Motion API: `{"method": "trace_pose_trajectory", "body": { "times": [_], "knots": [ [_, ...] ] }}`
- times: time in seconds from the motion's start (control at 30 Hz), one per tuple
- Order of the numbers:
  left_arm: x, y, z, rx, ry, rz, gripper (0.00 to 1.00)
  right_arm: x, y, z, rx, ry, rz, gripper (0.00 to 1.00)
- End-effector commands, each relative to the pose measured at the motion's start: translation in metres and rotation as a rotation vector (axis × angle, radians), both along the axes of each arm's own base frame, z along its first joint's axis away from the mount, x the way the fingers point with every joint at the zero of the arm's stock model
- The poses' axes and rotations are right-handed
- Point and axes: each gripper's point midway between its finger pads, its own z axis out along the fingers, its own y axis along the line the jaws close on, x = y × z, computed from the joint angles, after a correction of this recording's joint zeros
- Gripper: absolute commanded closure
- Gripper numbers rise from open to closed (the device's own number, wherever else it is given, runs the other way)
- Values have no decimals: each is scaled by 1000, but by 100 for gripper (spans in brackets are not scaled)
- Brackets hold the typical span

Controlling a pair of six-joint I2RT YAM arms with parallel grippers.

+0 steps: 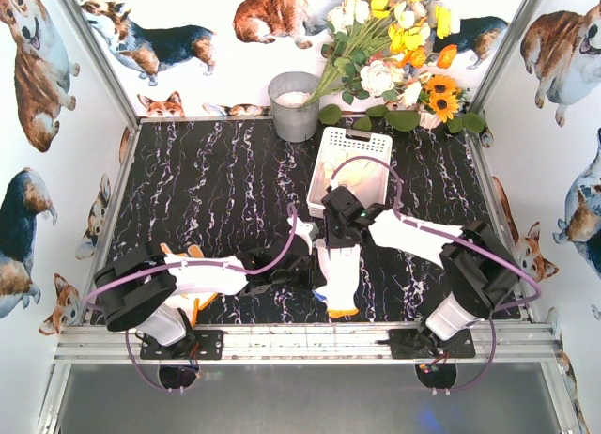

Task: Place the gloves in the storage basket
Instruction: Pair the glove with the glove.

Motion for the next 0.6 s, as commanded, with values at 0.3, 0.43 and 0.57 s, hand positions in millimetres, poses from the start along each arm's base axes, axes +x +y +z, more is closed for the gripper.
{"method": "trace_pose_trajectory", "body": {
  "times": [0.3,0.43,0.57],
  "knots": [
    [-11,16,-32,101,38,-66,90,11,4,-5,-82,-28,-15,83],
    [-12,20,-37,112,46,-60,90,11,6,3,-82,-53,-15,93],
    [-13,22,-40,119,57,-52,90,9,7,12,-79,-78,-9,99]
  ]
}}
